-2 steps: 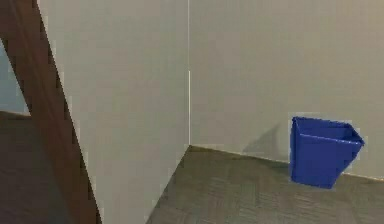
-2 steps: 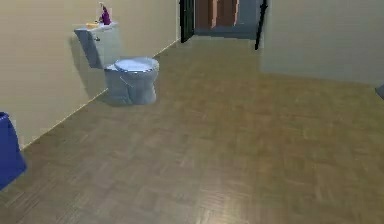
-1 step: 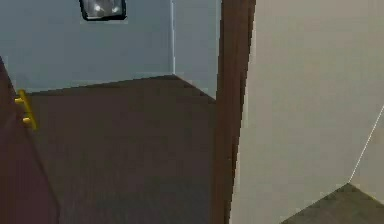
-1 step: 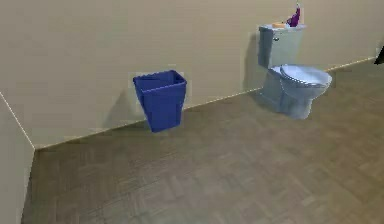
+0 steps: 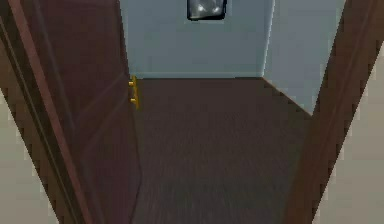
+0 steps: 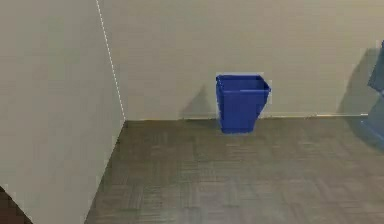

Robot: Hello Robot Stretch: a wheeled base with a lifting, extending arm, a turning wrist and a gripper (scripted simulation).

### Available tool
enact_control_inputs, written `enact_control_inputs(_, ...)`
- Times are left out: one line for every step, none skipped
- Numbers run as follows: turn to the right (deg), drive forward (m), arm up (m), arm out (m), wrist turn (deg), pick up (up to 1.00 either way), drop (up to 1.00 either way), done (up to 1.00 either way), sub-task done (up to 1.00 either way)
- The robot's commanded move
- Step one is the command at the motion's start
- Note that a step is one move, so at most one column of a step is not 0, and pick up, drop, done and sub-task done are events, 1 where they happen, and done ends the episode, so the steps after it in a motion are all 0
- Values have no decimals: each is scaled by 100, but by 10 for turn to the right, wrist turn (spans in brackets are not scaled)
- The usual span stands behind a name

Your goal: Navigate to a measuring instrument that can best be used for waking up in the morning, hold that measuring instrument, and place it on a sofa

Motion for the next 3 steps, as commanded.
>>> enact_control_inputs(0, 100, 0, 0, 0, 0, 0, 0, 0)
enact_control_inputs(0, 35, 0, 0, 0, 0, 0, 0, 0)
enact_control_inputs(-30, 0, 0, 0, 0, 0, 0, 0, 0)
